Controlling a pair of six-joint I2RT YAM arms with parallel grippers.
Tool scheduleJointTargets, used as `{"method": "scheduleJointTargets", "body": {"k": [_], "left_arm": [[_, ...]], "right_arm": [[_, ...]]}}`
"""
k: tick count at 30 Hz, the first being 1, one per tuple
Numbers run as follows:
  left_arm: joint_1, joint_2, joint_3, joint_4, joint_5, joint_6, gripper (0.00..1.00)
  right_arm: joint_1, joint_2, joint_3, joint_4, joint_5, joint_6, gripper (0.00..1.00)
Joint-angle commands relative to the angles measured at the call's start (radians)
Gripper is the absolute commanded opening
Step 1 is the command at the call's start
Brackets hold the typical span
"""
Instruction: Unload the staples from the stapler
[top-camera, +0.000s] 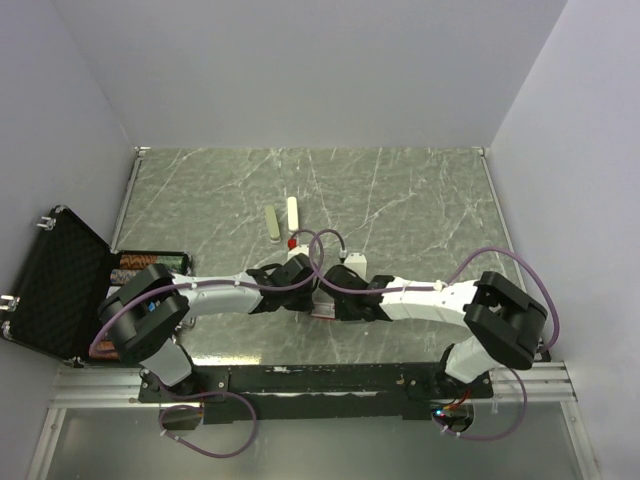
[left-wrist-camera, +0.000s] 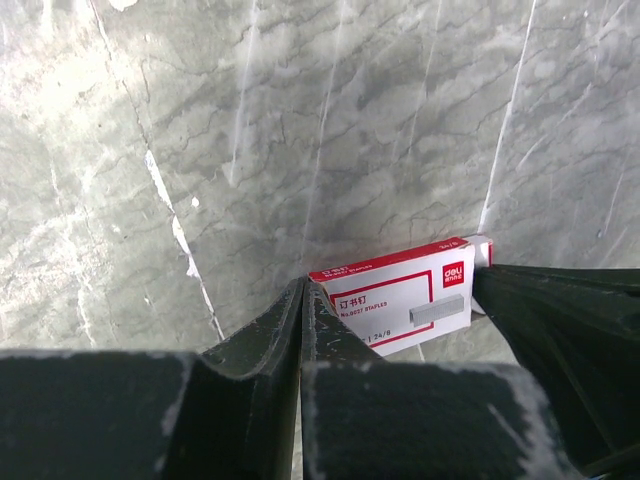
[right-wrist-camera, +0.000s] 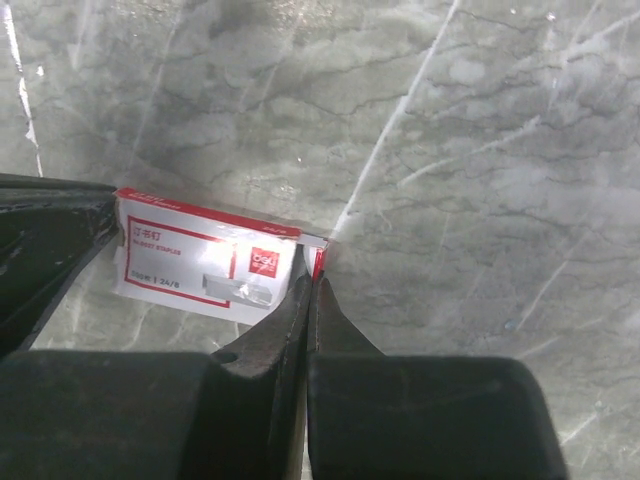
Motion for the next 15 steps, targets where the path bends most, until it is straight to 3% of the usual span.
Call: {"method": "scheduleJointTargets", "body": {"k": [1, 9, 12, 15], "left_arm": [[0.002, 0.030, 0.012, 0.050, 0.025, 0.009, 0.08], [0.002, 0.027, 0.004, 0.045, 0.013, 0.007, 0.09], [0.002, 0.031, 0.002, 0.047, 0.011, 0.006, 0.08], [0.002, 0.033, -0.002, 0.048, 0.010, 0.006, 0.08]], "right_arm": [[0.001, 0.026, 0.036, 0.077, -0.046, -0.021, 0.00], [-0.004, 0.004, 0.059, -0.002, -0.005, -0.019, 0.00], [-0.004, -0.030, 0.062, -0.041, 0.013, -0.010, 0.14], [-0.004, -0.075, 0.059, -0.080, 0.041, -0.001, 0.20]]}}
